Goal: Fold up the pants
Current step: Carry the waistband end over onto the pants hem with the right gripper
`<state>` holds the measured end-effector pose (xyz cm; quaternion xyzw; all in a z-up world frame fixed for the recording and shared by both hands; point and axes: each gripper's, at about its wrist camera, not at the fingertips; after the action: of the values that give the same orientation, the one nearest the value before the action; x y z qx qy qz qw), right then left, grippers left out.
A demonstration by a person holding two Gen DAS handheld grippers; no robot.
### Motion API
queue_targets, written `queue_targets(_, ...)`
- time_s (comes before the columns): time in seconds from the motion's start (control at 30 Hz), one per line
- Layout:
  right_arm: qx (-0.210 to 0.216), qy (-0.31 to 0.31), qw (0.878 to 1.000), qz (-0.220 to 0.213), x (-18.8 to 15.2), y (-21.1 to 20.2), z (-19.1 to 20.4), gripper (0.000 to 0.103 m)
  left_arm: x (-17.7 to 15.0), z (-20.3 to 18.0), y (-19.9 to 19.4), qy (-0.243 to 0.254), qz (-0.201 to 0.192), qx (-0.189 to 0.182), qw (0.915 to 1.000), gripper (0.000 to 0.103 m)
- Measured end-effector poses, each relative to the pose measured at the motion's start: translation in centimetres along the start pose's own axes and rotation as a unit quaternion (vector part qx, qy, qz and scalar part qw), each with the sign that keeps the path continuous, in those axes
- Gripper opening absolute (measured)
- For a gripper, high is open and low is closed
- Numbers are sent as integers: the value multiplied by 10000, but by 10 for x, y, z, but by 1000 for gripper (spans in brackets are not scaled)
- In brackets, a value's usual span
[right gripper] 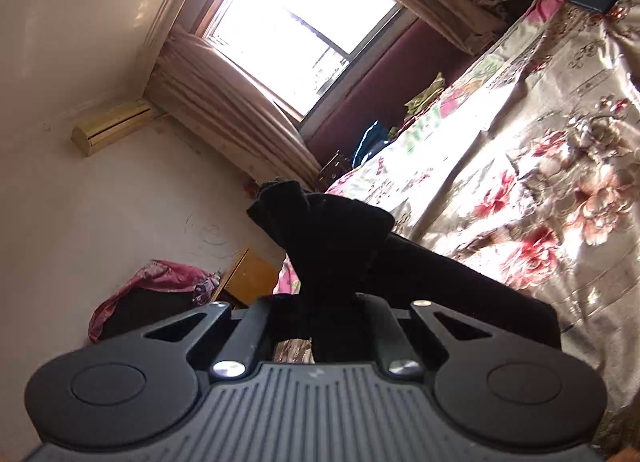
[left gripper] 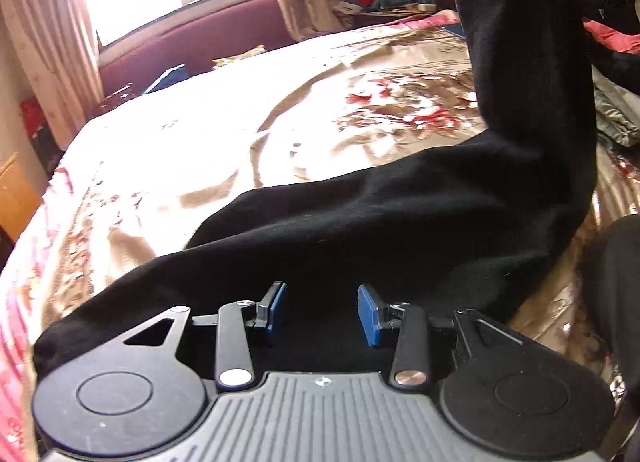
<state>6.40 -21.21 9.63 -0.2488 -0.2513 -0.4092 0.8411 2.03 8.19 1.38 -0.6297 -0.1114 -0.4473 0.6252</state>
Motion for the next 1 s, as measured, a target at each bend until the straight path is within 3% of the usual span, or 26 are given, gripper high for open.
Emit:
queue_targets(0.17,567,-437,9940,821,-50,79,63,7,-36,58,-16,-568,118,582,9966,52)
queue_targets(0.27,644,-863,9857,1297,-83,128,100,7,-66,91,-22,-877,191,807,9927,52)
queue_targets(0.47,552,-1935,9553,2166,-178,200,156,7,-115,127,-37,-1455,132,967,9845,52)
queue_targets(0.67,133,-3367,9119,2343,-259,235,192,7,-140,136,-52,-1749,-76,905,9804,52)
queue_targets(0.73,67,-3412,9051,2537,-274,244,193,7,-145,138,-54,-1840,-155,871,9789,52)
queue_targets(0.83,-2,-3806,8937,2375,-288,242,201,7,-149,138,-54,-1940,-219,821,9773,52)
queue_targets(1.0,27,-3934,8911,2263,-296,246,210,7,-152,137,-51,-2040,-264,729,9759,52)
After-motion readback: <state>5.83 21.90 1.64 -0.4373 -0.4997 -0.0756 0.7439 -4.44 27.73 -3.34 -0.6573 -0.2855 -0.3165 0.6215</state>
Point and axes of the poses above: each gripper's, at about its wrist camera, not at the fingertips, and y roughly the way its jaws point, z to its left, x to its top, and after that the axes turned 2 degrees about -x, right-handed
